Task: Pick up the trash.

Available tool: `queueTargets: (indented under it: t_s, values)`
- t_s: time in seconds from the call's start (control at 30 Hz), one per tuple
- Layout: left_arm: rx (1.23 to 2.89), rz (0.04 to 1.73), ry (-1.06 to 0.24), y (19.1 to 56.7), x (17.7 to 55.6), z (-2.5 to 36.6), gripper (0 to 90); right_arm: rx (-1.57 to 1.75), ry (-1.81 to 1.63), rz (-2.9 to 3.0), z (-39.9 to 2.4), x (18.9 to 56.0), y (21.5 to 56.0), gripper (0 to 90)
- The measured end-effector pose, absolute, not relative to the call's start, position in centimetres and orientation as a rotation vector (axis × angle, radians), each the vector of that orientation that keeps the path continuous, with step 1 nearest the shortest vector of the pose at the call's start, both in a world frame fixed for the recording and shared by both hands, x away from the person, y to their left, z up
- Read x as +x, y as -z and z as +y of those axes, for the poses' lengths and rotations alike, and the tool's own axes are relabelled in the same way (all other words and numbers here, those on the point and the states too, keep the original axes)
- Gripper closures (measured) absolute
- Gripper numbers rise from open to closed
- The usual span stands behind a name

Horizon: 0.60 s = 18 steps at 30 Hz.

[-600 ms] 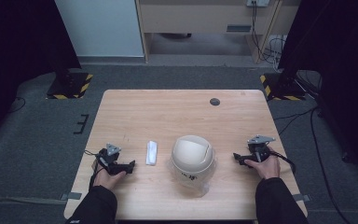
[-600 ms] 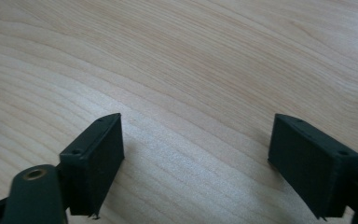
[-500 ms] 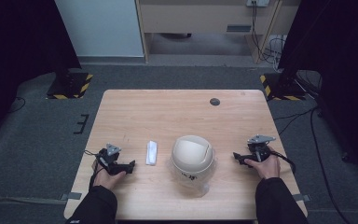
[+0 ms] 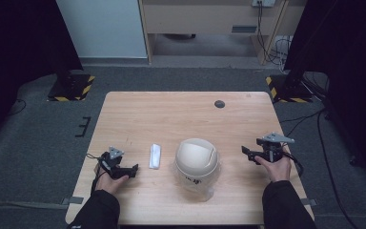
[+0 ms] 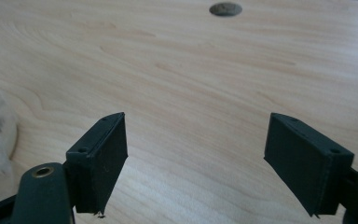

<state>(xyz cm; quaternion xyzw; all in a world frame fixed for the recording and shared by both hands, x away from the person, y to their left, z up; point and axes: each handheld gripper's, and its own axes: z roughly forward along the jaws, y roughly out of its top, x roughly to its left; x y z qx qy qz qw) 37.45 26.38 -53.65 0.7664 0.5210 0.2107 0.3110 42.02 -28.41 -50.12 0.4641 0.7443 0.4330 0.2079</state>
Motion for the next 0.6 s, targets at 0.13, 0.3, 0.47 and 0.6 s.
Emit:
queueTargets:
  t_s: [0.13,0.3,0.47,0.6]
  values:
    - [2.023,1.376,-0.556,53.6,37.4,26.4,0.0,1.279,-1.268,2.024,-28.3,41.9,49.3,20.7]
    - [2.024,1.375,-0.554,53.6,37.5,26.4,0.0,1.254,-1.294,1.992,-28.2,41.8,48.5,20.3]
    - [2.023,1.374,-0.555,53.6,37.5,26.4,0.0,1.227,-1.304,1.976,-27.9,41.8,47.8,20.4]
    - [2.025,1.371,-0.555,53.6,37.5,26.4,0.0,1.189,-1.328,1.948,-27.6,41.8,46.7,21.0]
